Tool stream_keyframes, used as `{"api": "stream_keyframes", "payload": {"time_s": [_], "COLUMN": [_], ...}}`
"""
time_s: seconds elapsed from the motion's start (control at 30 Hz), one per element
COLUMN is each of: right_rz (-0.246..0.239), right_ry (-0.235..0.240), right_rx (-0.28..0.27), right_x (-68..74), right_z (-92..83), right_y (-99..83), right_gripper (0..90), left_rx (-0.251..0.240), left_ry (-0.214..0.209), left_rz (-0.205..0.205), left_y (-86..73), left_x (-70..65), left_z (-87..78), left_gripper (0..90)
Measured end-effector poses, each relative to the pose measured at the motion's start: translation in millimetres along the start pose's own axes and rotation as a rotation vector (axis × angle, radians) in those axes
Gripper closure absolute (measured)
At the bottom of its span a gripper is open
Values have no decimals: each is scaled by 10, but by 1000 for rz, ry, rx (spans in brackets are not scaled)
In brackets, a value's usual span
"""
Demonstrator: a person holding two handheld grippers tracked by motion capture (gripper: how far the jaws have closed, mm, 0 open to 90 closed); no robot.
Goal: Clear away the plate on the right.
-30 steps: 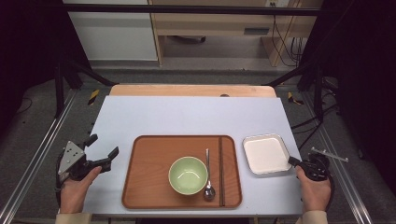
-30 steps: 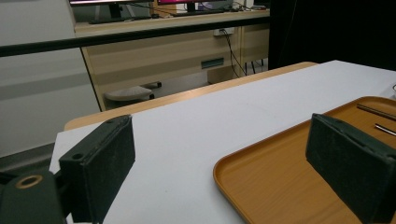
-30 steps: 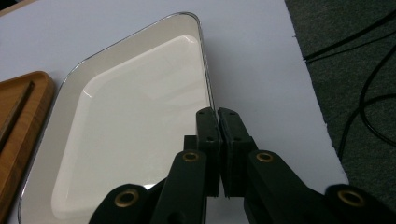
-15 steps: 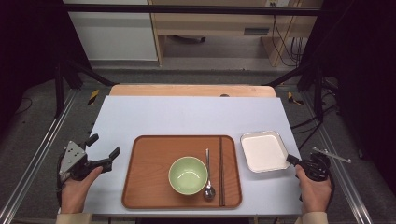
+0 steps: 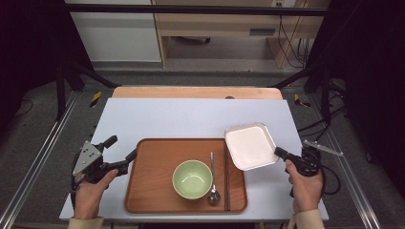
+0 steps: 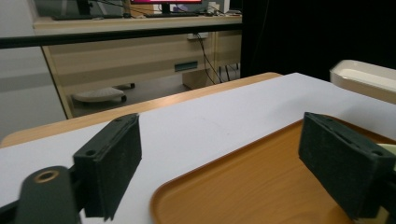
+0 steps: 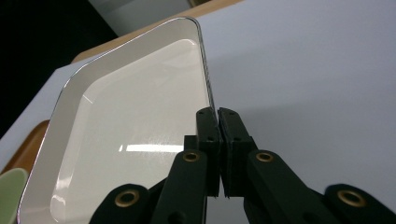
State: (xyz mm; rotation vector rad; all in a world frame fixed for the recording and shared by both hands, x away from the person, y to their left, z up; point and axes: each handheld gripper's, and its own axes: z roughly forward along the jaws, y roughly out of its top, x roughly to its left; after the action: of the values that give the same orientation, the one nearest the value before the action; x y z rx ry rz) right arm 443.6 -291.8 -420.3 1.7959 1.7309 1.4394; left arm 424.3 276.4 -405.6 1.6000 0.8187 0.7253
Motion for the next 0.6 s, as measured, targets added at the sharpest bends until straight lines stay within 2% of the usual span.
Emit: {"api": "stream_keyframes", "payload": {"time_s": [0.13, 0.3, 0.37, 0.4, 0.47, 0.6], "right_rz": [-43, -78, -106, -114, -115, -109], "right_ry": [39, 82, 85, 86, 98, 111], "right_rx": [-7, 1, 1, 1, 0, -4], "right_x": [244, 491, 562, 595, 640, 710], "right_z": [129, 295, 351, 370, 404, 427], "right_y": [104, 175, 170, 165, 148, 117], "right_gripper": [884, 884, 884, 884, 884, 884], "left_rx": [7, 30, 39, 46, 66, 89], "left_ry": [-46, -99, -127, -134, -139, -157], "left_rz": [-11, 0, -16, -11, -7, -25], "left_y": [110, 235, 269, 282, 302, 361], "left_x": [-174, -415, -521, -564, -643, -782], "left_z": [93, 277, 367, 410, 497, 639], "left_gripper": [156, 158, 160, 160, 161, 161]}}
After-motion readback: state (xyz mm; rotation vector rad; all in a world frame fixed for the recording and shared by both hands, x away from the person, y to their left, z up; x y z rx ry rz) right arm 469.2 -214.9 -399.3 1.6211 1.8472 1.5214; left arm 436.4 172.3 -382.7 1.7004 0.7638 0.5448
